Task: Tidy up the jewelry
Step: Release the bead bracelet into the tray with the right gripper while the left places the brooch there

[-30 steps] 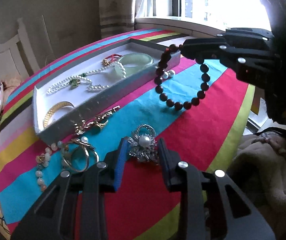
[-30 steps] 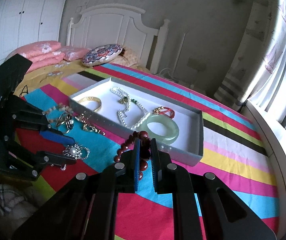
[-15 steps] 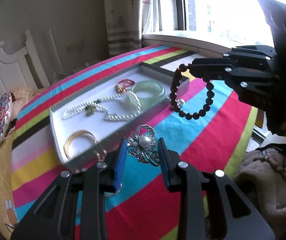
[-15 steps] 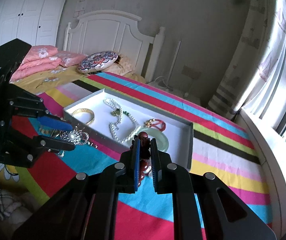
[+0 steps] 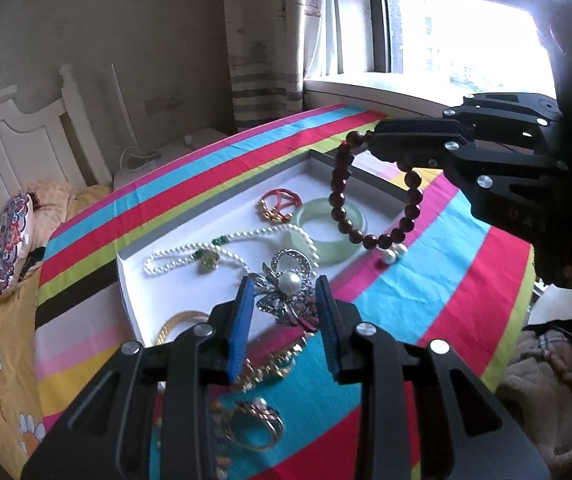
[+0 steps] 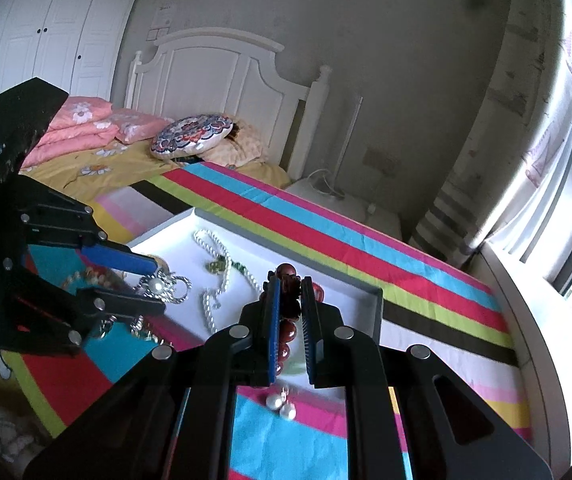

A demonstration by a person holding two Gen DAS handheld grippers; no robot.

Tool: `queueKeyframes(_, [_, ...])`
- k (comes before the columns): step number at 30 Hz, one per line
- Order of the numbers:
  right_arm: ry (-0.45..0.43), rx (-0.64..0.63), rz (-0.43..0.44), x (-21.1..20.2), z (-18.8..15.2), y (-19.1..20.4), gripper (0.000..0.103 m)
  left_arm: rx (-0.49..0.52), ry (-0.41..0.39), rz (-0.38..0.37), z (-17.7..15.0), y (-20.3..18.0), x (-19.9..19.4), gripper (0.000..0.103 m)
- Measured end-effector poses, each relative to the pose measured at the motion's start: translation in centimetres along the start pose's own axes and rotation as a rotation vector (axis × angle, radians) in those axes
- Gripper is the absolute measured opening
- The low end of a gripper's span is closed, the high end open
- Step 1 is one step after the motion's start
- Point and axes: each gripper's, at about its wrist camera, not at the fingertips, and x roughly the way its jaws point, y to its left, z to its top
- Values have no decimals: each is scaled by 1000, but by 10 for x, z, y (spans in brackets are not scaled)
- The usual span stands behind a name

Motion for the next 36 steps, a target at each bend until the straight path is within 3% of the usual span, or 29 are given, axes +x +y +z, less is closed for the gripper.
queueKeyframes(11, [25,21,19,42,24,-8,12,-86,-3,41,20,28,22,31])
queueKeyframes(19, [73,131,60,74,32,-33,12,-194,-1,69,35,56,39,31])
queueKeyframes(30, [235,350,61,131,-7,-84,13,-306,84,88,25,84,85,33])
queueKeyframes(31, [251,363,64,134,-10,-86,14,-309,91,86,24,85,87,37])
queueKeyframes(33, [275,393,70,137,-15,-90,15,-312,92,91,22,84,88,66])
queueKeyframes(35, [279,412,79,136,-16,-92,39,-305,80,109,22,82,84,80])
queueKeyframes(36, [270,416,80,133,-16,-93,45,-300,77,117,22,81,82,83])
